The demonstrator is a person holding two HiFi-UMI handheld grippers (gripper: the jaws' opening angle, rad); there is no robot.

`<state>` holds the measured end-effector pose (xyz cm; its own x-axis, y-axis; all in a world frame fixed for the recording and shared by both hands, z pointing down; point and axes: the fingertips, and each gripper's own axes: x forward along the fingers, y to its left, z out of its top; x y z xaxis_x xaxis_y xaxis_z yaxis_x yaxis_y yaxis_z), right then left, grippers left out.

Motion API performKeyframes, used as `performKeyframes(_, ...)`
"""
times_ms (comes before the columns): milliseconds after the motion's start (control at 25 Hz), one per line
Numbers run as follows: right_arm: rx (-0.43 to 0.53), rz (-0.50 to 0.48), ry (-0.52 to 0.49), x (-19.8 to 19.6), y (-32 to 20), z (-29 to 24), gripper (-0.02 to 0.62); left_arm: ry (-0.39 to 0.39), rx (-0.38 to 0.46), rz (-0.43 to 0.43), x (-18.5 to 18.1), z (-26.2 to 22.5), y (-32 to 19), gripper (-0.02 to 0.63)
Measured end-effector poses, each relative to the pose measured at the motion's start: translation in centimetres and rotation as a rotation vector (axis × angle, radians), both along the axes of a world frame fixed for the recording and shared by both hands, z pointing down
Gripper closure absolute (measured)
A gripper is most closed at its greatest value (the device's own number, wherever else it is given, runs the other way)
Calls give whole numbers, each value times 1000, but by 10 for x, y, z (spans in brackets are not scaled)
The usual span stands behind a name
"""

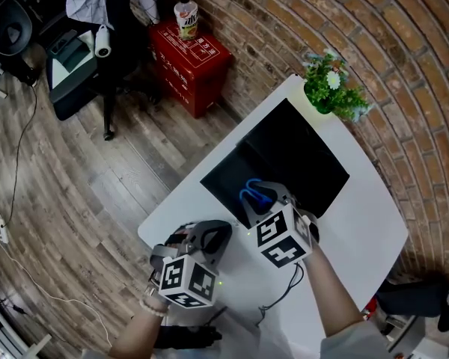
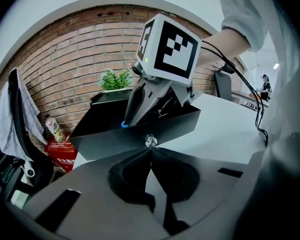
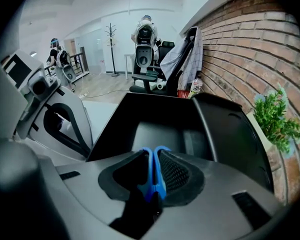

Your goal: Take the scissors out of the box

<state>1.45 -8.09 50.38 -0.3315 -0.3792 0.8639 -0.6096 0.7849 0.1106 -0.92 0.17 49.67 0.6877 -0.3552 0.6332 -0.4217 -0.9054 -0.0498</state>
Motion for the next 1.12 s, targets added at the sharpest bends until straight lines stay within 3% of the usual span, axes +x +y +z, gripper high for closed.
performKeyframes(280,-25,-61,19,-2,0,4,500,17,-25,-11,-1,0,-4,588)
performKeyframes(760,-55,-24,-32,-2,4,3,505,5,-31,16,1,0,0,588)
performKeyframes(1120,-7,4,-109,-6,5,-16,506,12,-33,-11,-7,-5,0,588)
